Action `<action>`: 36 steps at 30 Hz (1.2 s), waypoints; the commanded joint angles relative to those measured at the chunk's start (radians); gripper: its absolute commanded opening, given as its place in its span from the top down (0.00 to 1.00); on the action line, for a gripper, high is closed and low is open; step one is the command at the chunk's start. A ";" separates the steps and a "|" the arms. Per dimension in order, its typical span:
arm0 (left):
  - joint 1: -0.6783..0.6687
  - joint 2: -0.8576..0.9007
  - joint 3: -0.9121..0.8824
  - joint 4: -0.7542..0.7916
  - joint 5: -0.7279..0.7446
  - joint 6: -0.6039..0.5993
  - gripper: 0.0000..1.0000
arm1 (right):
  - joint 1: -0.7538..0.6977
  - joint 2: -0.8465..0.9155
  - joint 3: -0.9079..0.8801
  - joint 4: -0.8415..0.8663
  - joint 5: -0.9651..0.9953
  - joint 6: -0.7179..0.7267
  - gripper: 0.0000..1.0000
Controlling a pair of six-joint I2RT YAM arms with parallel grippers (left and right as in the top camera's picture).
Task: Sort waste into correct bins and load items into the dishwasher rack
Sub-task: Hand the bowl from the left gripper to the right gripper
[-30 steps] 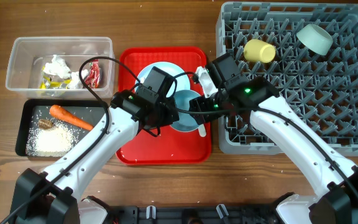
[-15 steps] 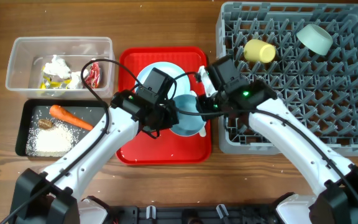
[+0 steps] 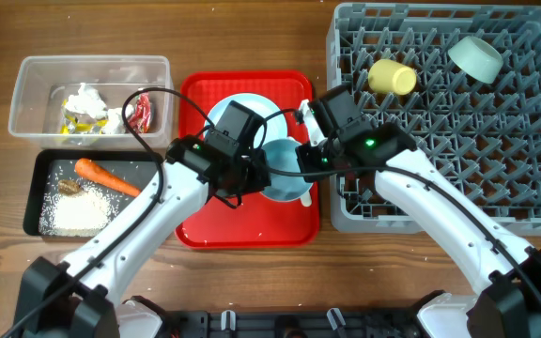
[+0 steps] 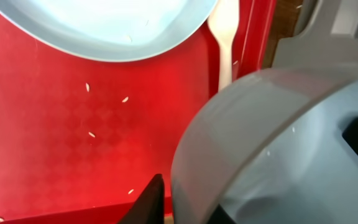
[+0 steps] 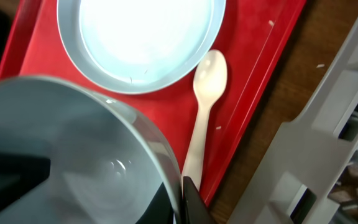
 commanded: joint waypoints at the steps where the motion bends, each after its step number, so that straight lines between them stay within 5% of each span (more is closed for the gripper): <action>1: 0.018 -0.083 0.070 -0.002 0.005 0.061 0.59 | -0.041 0.001 0.021 0.010 0.004 0.023 0.96; 3: 0.039 -0.129 0.095 -0.001 0.000 0.085 0.40 | -0.081 -0.016 0.032 0.008 0.005 0.029 0.96; 8: 0.141 -0.232 0.103 -0.029 -0.074 0.088 0.15 | -0.237 -0.106 0.064 -0.049 0.148 0.027 0.96; 11: 0.201 -0.246 0.103 -0.070 -0.105 0.088 0.00 | -0.385 -0.196 0.067 -0.095 0.531 0.040 0.96; 15: 0.220 -0.237 0.103 -0.077 -0.104 0.088 0.00 | -0.530 -0.248 0.067 -0.056 1.004 0.210 0.96; 21: 0.220 -0.235 0.103 -0.077 -0.104 0.088 0.00 | -0.598 -0.174 0.063 0.088 1.246 0.262 0.95; 24: 0.220 -0.235 0.103 -0.077 -0.104 0.088 0.00 | -0.598 -0.108 0.063 0.230 1.484 0.071 0.96; 29: 0.220 -0.235 0.103 -0.077 -0.104 0.088 0.00 | -0.598 0.004 0.063 0.365 1.515 -0.214 0.96; 36: 0.220 -0.235 0.103 -0.077 -0.104 0.088 0.00 | -0.596 0.238 0.063 0.359 1.630 -0.262 0.96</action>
